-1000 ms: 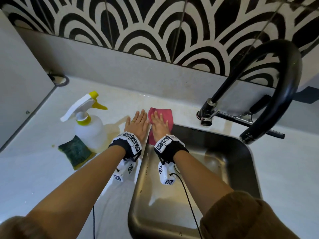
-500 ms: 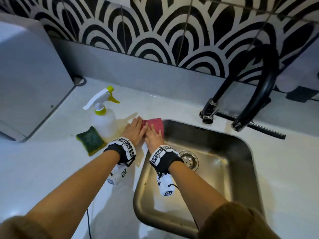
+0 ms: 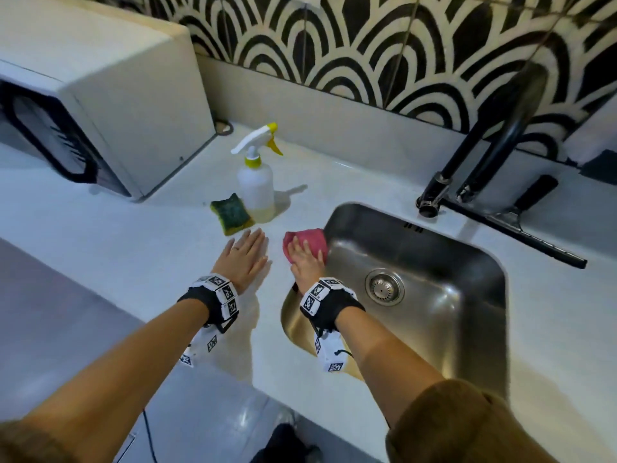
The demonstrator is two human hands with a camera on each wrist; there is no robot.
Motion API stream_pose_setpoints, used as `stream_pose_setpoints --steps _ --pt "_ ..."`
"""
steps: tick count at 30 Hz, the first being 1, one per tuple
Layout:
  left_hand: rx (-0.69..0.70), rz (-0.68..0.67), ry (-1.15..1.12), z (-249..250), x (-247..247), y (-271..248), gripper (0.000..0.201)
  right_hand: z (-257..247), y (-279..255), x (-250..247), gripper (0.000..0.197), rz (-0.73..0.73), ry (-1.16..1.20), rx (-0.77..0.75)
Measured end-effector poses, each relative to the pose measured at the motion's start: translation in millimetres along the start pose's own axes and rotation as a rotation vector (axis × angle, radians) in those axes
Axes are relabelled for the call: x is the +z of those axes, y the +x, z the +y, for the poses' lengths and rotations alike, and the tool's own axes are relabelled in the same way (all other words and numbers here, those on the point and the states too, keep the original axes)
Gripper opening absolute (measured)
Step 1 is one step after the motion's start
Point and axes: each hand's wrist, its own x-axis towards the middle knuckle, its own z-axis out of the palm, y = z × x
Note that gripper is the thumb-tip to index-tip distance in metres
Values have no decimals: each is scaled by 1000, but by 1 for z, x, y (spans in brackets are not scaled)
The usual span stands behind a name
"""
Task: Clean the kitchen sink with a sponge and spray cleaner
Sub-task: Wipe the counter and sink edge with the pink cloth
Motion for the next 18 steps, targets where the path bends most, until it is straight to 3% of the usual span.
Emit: stream_pose_setpoints --steps 4,9,18 --pt "-91 -139 66 -1 5 -17 59 -13 -20 5 56 -40 12 -30" --pt "-122 -205 71 6 1 -13 59 -26 -34 14 55 -63 5 -46" --pt "-49 -149 -78 -3 -6 -15 61 -53 -50 28 55 -32 75 35"
